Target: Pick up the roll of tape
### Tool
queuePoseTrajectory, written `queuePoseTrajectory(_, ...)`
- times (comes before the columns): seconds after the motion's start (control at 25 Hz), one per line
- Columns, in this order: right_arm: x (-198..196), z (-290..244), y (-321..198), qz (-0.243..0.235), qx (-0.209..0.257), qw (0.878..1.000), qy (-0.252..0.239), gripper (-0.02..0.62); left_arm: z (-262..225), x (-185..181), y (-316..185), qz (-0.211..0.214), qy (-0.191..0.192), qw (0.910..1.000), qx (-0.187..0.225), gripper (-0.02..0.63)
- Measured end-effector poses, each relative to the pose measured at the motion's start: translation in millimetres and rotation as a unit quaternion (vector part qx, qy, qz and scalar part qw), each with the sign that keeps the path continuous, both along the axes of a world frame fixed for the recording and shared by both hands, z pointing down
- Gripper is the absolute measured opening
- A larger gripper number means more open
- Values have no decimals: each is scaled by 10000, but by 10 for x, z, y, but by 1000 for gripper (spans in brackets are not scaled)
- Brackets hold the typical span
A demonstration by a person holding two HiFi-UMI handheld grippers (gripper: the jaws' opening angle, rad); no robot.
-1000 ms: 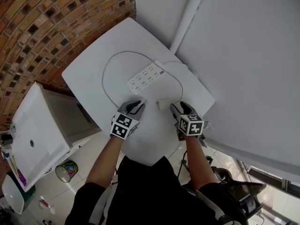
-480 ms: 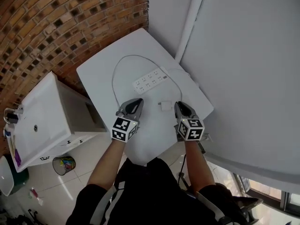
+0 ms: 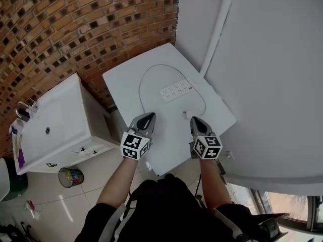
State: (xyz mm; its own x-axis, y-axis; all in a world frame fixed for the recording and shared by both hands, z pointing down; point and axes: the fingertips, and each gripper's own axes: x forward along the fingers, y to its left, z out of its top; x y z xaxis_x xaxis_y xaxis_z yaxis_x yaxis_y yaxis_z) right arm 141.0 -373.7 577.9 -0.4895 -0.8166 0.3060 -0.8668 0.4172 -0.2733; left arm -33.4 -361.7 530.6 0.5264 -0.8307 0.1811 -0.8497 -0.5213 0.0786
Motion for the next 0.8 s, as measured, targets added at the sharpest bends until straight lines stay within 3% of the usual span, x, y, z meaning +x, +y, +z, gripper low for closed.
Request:
queuePoseTrajectory(0.36,-776,-270,1152,84,338,9990,262,5,-109,-838,1040,43,189,9998,110,2)
queuePoseTrajectory(0.8,-1073,-619,1903,343,742,9962,308,5,-581,-954,1634,665,314,9948,702,2)
